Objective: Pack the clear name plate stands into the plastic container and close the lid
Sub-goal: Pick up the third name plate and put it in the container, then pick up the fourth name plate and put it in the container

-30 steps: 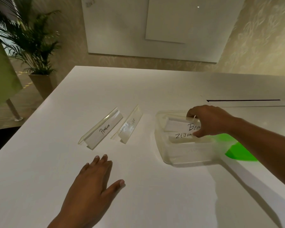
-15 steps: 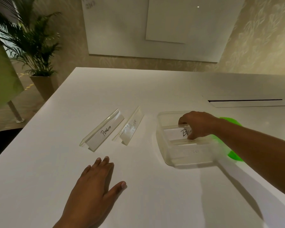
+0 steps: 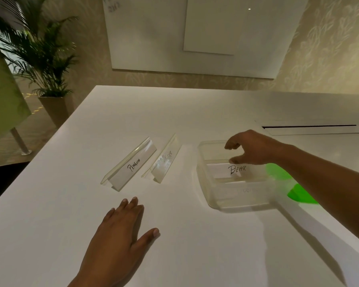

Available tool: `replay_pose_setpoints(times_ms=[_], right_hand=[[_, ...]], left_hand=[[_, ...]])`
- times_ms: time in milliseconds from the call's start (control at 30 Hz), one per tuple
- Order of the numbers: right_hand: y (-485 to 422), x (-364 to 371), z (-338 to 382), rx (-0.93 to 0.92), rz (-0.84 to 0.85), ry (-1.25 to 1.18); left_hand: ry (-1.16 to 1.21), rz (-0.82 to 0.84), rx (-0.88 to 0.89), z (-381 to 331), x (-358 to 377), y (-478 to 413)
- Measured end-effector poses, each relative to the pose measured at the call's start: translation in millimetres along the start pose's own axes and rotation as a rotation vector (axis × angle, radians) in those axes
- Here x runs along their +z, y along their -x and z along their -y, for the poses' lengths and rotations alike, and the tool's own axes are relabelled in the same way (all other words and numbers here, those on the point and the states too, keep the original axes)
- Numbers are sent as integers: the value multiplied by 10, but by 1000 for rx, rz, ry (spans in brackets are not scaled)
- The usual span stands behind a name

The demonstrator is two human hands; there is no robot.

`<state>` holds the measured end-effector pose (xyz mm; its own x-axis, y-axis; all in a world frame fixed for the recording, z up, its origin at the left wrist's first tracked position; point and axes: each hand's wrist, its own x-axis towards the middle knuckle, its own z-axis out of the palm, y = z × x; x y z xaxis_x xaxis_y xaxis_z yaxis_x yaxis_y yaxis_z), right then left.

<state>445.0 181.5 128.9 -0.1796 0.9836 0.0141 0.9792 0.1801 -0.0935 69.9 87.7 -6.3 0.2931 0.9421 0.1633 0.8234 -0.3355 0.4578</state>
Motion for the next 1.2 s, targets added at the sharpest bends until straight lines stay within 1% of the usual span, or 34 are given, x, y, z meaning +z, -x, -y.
replay_pose_setpoints(times_ms=[100,200,267,300,333,400,500,567,667,800,900,967,1100,1167,1200], right_hand=[[171,-128,300,-34,-251,-130],[498,-127,748,-166,-480,-172],[774,36,1074,-285,-581,-211],[900,161,1225,-328,-590,-250],[1004,311,1360,-360,-569,-280],[1129,646,1540,-383,-468,-294],[1174,1046,1621,-293,-323,-279],[1155,1200,1614,-225,-230,-241],[1134,1340,1577,-176,-124,-274],[1109,1387,1550,-193,-97,-219],[1108,1384,1553,-196,-97,-219],[1106,1386,1542,-199,-94,-222],[1097,1382,1544,-199,-89,-231],[1098,1384,1545,-195,-99,-252],[1099,1384,1543,-191,-104,-260]], left_hand=[[-1,-5,9,6,6,4],[5,-16,-5,14,16,14],[15,-25,-19,15,24,23],[16,-29,-25,10,25,27],[13,-30,-29,1,24,32],[2,-28,-34,-18,17,41],[-14,-17,-51,-48,8,48],[-16,-10,-63,-73,0,52],[-28,5,-63,-80,0,48],[13,5,-98,-82,-15,8],[78,-37,-92,-70,-113,-56],[119,-117,-70,-41,-212,-138],[208,-369,-88,35,-403,-430],[224,-424,-149,74,-468,-602],[232,-422,-192,91,-486,-683]])
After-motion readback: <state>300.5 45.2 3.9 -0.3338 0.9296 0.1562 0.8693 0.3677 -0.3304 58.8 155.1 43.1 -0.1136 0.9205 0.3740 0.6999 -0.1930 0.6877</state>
